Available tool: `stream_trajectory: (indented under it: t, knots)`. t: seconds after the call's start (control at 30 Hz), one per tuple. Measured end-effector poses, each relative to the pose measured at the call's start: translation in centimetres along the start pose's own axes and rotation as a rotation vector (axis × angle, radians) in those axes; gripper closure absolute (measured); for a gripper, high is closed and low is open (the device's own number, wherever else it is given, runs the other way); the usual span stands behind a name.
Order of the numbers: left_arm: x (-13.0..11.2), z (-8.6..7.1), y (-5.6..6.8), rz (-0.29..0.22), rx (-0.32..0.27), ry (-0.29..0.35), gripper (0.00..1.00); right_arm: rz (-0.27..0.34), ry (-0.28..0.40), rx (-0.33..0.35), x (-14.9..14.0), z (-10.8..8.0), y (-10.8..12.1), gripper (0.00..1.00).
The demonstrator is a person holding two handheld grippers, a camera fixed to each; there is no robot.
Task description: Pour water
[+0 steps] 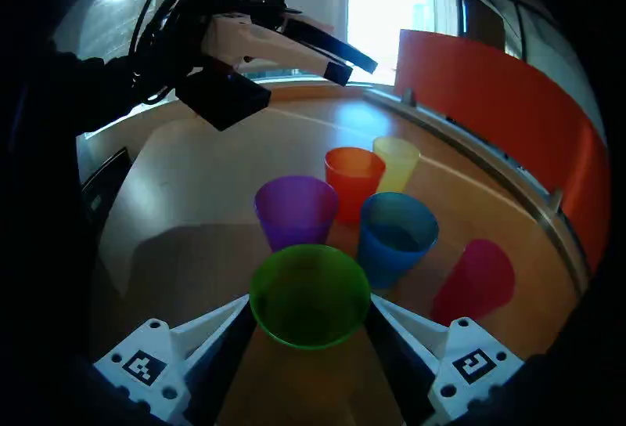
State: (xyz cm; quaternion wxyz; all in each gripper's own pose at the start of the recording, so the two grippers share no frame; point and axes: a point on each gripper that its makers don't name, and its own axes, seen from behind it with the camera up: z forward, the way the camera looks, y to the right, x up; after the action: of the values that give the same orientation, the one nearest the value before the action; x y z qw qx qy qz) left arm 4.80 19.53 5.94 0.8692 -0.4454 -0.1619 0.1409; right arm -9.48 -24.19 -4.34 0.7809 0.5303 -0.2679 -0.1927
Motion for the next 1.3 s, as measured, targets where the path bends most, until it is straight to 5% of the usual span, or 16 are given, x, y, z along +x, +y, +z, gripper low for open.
stream_trajectory:
  t: [0.5,1.3]
  knots:
    - [0.0,0.1,0.4,0.011,-0.004,-0.008,0.12,0.009,0.049,-0.003,1.5,-1.5,-0.2,0.09]
    - [0.2,0.3,1.4,0.033,-0.020,-0.023,0.12,0.009,0.245,-0.072,6.6,-6.4,-0.3,0.09]
